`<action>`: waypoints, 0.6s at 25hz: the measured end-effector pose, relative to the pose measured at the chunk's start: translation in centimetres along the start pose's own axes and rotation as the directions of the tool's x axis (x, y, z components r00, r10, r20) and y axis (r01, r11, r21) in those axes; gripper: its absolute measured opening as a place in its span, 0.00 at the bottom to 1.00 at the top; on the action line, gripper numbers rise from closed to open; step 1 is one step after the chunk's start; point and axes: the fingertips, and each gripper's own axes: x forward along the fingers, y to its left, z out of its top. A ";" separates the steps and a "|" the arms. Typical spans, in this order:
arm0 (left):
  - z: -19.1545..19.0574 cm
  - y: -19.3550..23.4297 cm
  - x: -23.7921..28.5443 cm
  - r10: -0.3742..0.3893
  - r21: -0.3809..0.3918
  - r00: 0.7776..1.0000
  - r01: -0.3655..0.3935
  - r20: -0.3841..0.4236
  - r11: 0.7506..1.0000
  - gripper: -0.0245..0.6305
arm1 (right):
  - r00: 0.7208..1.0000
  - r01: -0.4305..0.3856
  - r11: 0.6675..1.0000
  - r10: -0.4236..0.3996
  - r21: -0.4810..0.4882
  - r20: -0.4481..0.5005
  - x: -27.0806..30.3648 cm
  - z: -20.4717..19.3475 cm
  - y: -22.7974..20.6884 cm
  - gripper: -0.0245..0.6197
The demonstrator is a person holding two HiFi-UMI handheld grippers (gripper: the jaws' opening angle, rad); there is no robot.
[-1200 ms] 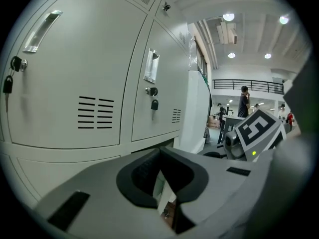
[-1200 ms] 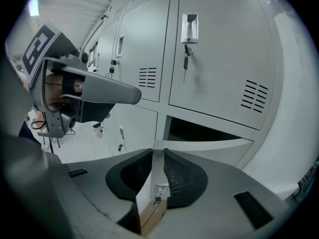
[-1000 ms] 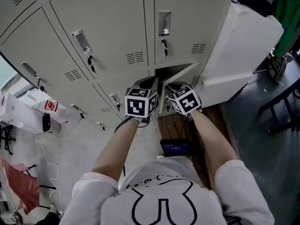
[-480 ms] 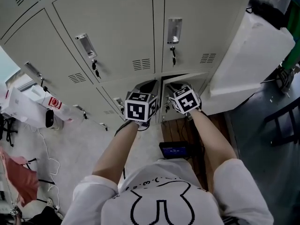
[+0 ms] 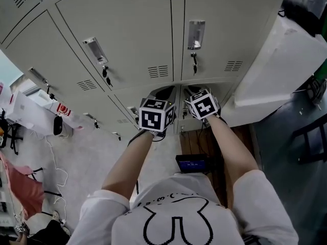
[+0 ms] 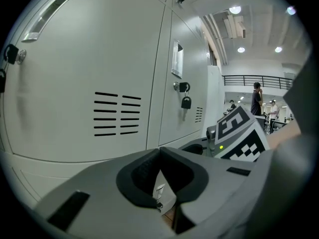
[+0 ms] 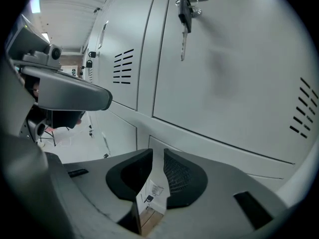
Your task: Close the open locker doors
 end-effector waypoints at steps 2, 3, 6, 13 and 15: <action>0.0 0.2 -0.1 0.003 0.002 1.000 -0.003 -0.002 1.000 0.07 | 1.000 -0.008 1.000 0.008 0.001 -0.007 0.1 0.1 -0.1 0.16; 0.1 0.3 -0.1 0.006 0.002 1.000 -0.006 -0.002 1.000 0.07 | 1.000 -0.013 1.000 0.013 -0.001 -0.009 0.2 0.1 0.0 0.16; 0.2 0.6 -0.2 0.012 0.001 1.000 -0.012 -0.001 1.000 0.07 | 1.000 -0.006 1.000 0.006 -0.010 -0.011 0.2 0.2 -0.1 0.15; 0.0 0.4 -0.7 0.016 0.008 1.000 -0.016 -0.003 1.000 0.07 | 0.999 0.032 0.999 -0.031 0.028 -0.023 0.3 0.1 -0.4 0.11; 0.0 0.4 -1.1 0.018 0.011 1.000 -0.018 -0.003 1.000 0.07 | 0.999 0.038 0.998 -0.037 0.052 -0.016 0.2 0.2 -0.6 0.11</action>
